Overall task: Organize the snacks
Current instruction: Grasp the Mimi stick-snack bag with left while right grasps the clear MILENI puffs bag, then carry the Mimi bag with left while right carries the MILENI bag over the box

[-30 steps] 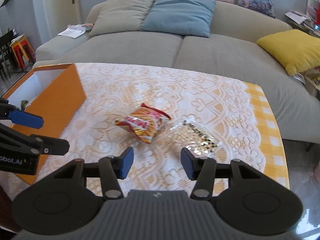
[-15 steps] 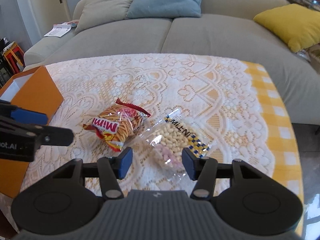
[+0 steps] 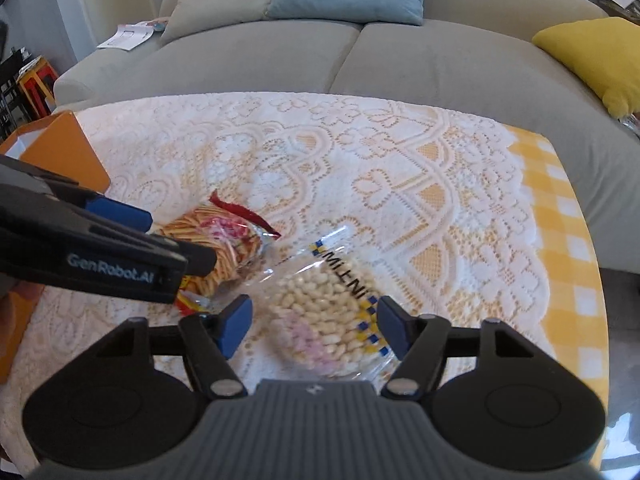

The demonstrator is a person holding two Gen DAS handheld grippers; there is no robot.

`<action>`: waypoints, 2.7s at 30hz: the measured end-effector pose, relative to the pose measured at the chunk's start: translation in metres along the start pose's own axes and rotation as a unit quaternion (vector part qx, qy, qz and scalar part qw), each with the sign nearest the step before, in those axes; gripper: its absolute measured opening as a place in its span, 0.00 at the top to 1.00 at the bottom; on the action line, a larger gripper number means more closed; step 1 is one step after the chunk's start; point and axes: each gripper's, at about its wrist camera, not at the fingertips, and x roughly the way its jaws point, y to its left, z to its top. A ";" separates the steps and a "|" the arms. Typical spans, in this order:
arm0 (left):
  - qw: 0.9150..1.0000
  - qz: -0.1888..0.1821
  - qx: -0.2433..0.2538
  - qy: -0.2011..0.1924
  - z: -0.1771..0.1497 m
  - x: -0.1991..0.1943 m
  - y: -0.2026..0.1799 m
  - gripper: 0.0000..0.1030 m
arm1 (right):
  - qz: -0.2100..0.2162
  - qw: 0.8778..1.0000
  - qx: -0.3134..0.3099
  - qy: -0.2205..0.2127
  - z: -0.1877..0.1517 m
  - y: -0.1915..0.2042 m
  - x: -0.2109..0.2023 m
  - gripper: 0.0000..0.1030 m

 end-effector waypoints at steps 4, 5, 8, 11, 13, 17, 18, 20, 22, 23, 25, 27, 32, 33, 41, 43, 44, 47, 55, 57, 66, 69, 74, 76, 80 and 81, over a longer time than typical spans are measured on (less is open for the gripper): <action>1.000 -0.003 0.001 0.009 0.002 0.008 -0.002 0.21 | 0.006 0.999 -0.050 0.014 0.000 0.003 0.010 0.26; 1.000 -0.003 0.001 0.012 0.002 0.009 -0.002 0.21 | 0.003 0.998 -0.067 0.017 0.001 0.005 0.012 0.26; 1.000 -0.006 0.002 0.018 0.003 0.013 -0.001 0.20 | -0.007 0.995 -0.095 0.020 0.000 0.004 0.014 0.24; 1.000 -0.008 0.002 0.020 0.002 0.016 -0.001 0.20 | -0.022 0.996 -0.086 0.019 0.002 -0.004 0.016 0.24; 1.000 -0.010 0.000 0.023 0.002 0.017 -0.001 0.20 | -0.020 0.997 -0.078 0.018 0.004 -0.009 0.017 0.17; 1.000 -0.007 0.001 0.029 0.002 0.020 -0.001 0.21 | -0.030 0.996 -0.077 0.043 0.001 -0.012 0.028 0.08; 1.000 -0.009 0.000 0.030 0.002 0.021 -0.001 0.21 | -0.033 0.995 -0.077 0.047 0.000 -0.013 0.030 0.08; 0.999 -0.010 0.000 0.032 0.002 0.023 -0.001 0.21 | -0.031 0.996 -0.075 0.048 -0.001 -0.014 0.031 0.08; 0.999 -0.011 0.000 0.033 0.002 0.024 -0.001 0.21 | -0.030 0.996 -0.067 0.049 -0.001 -0.014 0.032 0.07; 0.999 -0.011 0.000 0.034 0.002 0.024 -0.001 0.21 | -0.029 0.996 -0.061 0.050 -0.001 -0.015 0.032 0.08; 0.999 -0.011 -0.001 0.033 0.002 0.025 -0.001 0.21 | -0.019 0.997 -0.039 0.062 -0.002 -0.020 0.035 0.11; 0.999 -0.010 -0.001 0.033 0.003 0.026 -0.001 0.21 | -0.020 0.997 -0.033 0.061 -0.002 -0.020 0.035 0.10; 0.999 -0.008 0.000 0.038 0.002 0.030 -0.001 0.21 | -0.025 0.997 -0.029 0.062 -0.004 -0.017 0.036 0.09; 0.999 -0.007 0.001 0.039 0.002 0.030 -0.002 0.21 | -0.024 0.997 -0.033 0.064 -0.005 -0.016 0.037 0.07; 0.999 -0.002 0.011 0.031 0.002 0.026 -0.006 0.36 | -0.022 0.997 -0.052 0.051 -0.002 -0.012 0.033 0.23; 0.999 -0.002 0.011 0.031 0.002 0.024 -0.005 0.38 | -0.024 0.997 -0.056 0.050 -0.001 -0.011 0.033 0.25; 0.999 0.000 0.010 0.030 0.001 0.023 -0.005 0.41 | -0.021 0.997 -0.058 0.054 -0.002 -0.010 0.034 0.25; 1.000 0.002 0.006 0.027 0.000 0.015 -0.003 0.44 | -0.017 0.997 -0.062 0.052 0.000 -0.008 0.030 0.27; 1.000 0.006 -0.022 0.009 -0.005 -0.011 0.001 0.46 | 0.001 0.997 -0.048 0.053 0.003 -0.003 0.023 0.29; 1.000 0.011 -0.022 0.009 -0.008 -0.018 0.001 0.46 | 0.010 0.998 -0.046 0.046 0.004 0.000 0.018 0.29; 0.999 0.044 -0.017 0.019 -0.031 -0.060 0.004 0.46 | 0.017 0.998 -0.030 0.052 -0.008 0.016 -0.007 0.29; 0.998 0.048 -0.020 0.020 -0.040 -0.075 0.005 0.46 | 0.016 0.999 -0.018 0.046 -0.009 0.024 -0.021 0.29; 0.997 0.060 -0.024 0.033 -0.056 -0.100 0.010 0.46 | 0.032 0.999 0.009 0.030 -0.013 0.037 -0.044 0.29; 0.997 0.060 -0.031 0.033 -0.063 -0.109 0.015 0.46 | 0.037 0.999 0.016 0.023 -0.020 0.046 -0.056 0.29; 0.997 0.051 -0.047 0.018 -0.077 -0.133 0.028 0.46 | 0.049 0.999 0.021 0.003 -0.030 0.067 -0.078 0.29; 0.997 0.050 -0.051 0.013 -0.080 -0.140 0.033 0.46 | 0.053 0.998 0.023 -0.006 -0.030 0.074 -0.086 0.29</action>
